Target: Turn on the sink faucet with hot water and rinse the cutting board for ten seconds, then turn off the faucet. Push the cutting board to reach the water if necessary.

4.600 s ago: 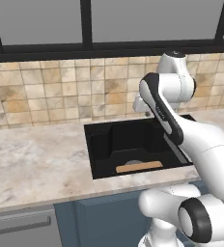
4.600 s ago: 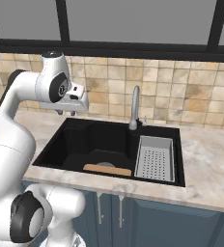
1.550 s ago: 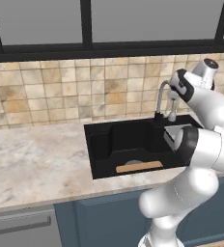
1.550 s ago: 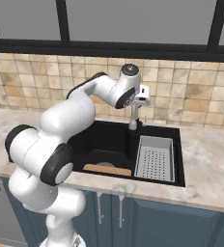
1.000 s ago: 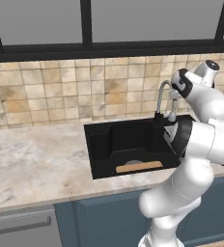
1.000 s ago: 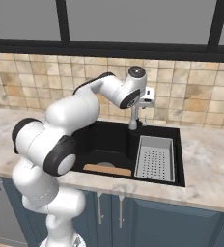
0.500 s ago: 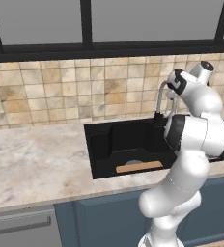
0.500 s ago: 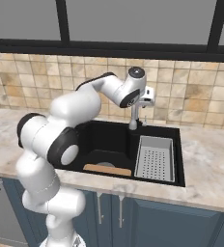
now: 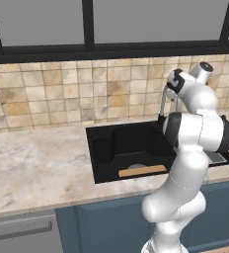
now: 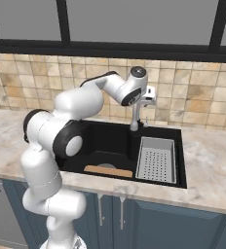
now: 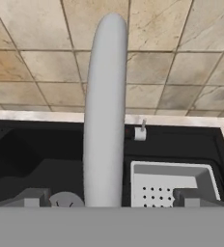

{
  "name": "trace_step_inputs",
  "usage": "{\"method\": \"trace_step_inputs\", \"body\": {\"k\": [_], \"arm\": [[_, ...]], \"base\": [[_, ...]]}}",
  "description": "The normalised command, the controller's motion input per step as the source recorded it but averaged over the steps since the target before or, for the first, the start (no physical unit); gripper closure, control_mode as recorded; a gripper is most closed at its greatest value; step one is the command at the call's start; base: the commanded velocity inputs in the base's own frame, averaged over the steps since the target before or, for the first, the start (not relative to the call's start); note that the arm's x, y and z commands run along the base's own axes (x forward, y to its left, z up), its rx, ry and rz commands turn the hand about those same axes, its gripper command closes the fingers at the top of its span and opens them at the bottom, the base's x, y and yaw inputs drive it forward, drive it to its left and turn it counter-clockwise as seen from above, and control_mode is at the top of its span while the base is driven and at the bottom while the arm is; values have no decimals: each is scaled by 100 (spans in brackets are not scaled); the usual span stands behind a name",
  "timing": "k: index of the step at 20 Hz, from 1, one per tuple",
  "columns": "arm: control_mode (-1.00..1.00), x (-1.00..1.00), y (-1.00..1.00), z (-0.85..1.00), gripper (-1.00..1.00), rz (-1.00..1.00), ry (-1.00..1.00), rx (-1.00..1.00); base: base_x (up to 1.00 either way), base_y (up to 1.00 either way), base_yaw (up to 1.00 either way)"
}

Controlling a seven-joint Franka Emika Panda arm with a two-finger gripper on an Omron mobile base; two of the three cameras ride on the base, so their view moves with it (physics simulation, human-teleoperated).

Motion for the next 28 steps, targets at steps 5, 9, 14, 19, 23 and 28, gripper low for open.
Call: {"method": "trace_step_inputs", "body": {"k": [5,9,14,19,23,28], "arm": [[-100,13,0,-3,-100,0,0,0],[-100,7,0,-5,-100,0,0,0],[-100,0,6,0,-100,0,0,0],[-100,0,20,-2,-100,0,0,0],[-100,0,26,-2,-100,0,0,0],[-100,0,30,-3,-100,0,0,0]], "base": [[0,0,0],[0,0,0],[0,0,0],[0,0,0],[0,0,0],[0,0,0]]}}
